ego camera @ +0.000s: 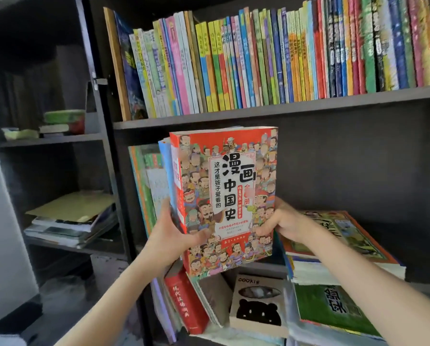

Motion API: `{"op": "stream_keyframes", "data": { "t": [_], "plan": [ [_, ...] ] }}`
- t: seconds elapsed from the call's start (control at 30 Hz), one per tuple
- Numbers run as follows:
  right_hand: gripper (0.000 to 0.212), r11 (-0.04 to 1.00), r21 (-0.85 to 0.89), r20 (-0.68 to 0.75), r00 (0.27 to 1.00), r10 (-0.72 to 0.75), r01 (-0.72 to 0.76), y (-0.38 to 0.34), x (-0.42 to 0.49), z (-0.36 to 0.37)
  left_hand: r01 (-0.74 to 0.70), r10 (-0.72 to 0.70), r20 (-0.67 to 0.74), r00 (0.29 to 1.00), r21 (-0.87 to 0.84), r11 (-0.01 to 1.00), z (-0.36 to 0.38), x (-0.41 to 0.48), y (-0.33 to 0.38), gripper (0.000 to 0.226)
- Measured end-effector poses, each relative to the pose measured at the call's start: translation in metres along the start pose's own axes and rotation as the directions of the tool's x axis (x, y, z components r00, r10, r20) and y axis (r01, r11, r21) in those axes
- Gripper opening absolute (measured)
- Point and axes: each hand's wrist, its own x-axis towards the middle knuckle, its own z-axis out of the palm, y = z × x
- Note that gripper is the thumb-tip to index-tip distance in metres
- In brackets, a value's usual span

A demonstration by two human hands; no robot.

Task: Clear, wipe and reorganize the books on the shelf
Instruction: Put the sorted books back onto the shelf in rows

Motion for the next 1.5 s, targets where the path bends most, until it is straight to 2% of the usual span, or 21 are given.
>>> {"op": "stream_keyframes", "data": {
  "t": [0.1,0.2,0.37,0.5,0.57,0.63,0.67,0.7,0.77,0.83,0.9,0.97,1.03,1.1,1.2,1.27,1.37,1.5],
  "plan": [
    [0.071,0.999,-0.037,-0.060,0.998,0.019,-0.022,0.012,0.038,-0.007,0.006,-0.007,0.045,0.999,0.020,1.000,-0.005,0.045,-0.032,0.070],
    [0.065,0.994,-0.076,-0.113,0.991,0.072,-0.081,0.021,0.060,-0.016,0.039,-0.040,0.104,0.994,0.004,0.999,-0.001,0.074,-0.060,0.106],
    [0.062,0.946,-0.243,-0.180,0.969,0.171,-0.212,0.037,0.075,-0.024,0.040,-0.039,0.097,0.994,-0.003,0.999,0.027,0.082,-0.086,0.093],
    [0.078,0.839,-0.425,-0.321,0.923,0.211,-0.340,0.025,0.079,-0.020,0.033,-0.035,0.076,0.996,0.021,0.999,0.037,0.087,-0.098,0.079],
    [0.092,0.750,-0.518,-0.536,0.840,0.089,-0.410,0.014,0.067,-0.012,0.054,-0.055,0.032,0.998,0.041,0.998,0.039,0.087,-0.101,0.077],
    [0.082,0.671,-0.608,-0.677,0.719,-0.159,-0.424,0.000,0.043,0.010,0.064,-0.061,-0.047,0.997,0.068,0.996,0.046,0.081,-0.101,0.080],
    [0.074,0.676,-0.643,-0.671,0.692,-0.268,-0.361,-0.004,0.033,0.023,0.070,-0.061,-0.094,0.994,0.090,0.994,0.052,0.079,-0.100,0.087],
    [0.072,0.704,-0.659,-0.630,0.706,-0.323,-0.266,-0.008,0.023,0.039,0.083,-0.065,-0.139,0.988,0.127,0.989,0.060,0.073,-0.095,0.096],
    [0.086,0.757,-0.642,-0.486,0.828,-0.280,-0.121,-0.012,0.013,0.070,0.113,-0.062,-0.224,0.973,0.220,0.969,0.077,0.061,-0.082,0.110],
    [0.107,0.725,-0.676,-0.404,0.889,-0.214,-0.133,-0.005,0.016,0.092,0.101,-0.025,-0.254,0.967,0.290,0.952,0.090,0.049,-0.070,0.106],
    [0.114,0.666,-0.720,-0.452,0.859,-0.239,-0.194,0.005,0.023,0.100,0.109,-0.027,-0.228,0.973,0.354,0.929,0.097,0.043,-0.066,0.100],
    [0.106,0.645,-0.735,-0.496,0.814,-0.301,-0.210,0.014,0.023,0.098,0.095,-0.028,-0.190,0.981,0.353,0.931,0.097,0.041,-0.070,0.100],
    [0.102,0.666,-0.717,-0.516,0.798,-0.313,-0.203,0.024,0.019,0.092,0.063,-0.026,-0.141,0.990,0.263,0.963,0.085,0.039,-0.074,0.103],
    [0.101,0.682,-0.707,-0.517,0.795,-0.317,-0.188,0.029,0.017,0.087,0.031,-0.025,-0.033,0.999,0.179,0.983,0.065,0.040,-0.073,0.099],
    [0.098,0.697,-0.704,-0.496,0.797,-0.344,-0.137,0.028,0.014,0.084,0.032,-0.035,0.068,0.997,0.048,0.998,0.044,0.049,-0.079,0.070],
    [0.096,0.703,-0.702,-0.472,0.811,-0.345,-0.110,0.029,0.013,0.081,0.042,-0.041,0.056,0.998,-0.019,0.999,0.039,0.053,-0.080,0.066],
    [0.091,0.693,-0.713,-0.459,0.818,-0.346,-0.107,0.032,0.007,0.073,0.014,-0.014,0.041,0.999,-0.015,1.000,0.039,0.061,-0.074,0.075],
    [0.086,0.679,-0.725,-0.473,0.801,-0.367,-0.117,0.036,-0.008,0.070,-0.050,0.059,-0.054,0.997,0.160,0.986,0.047,0.066,-0.075,0.039]
  ]
}}
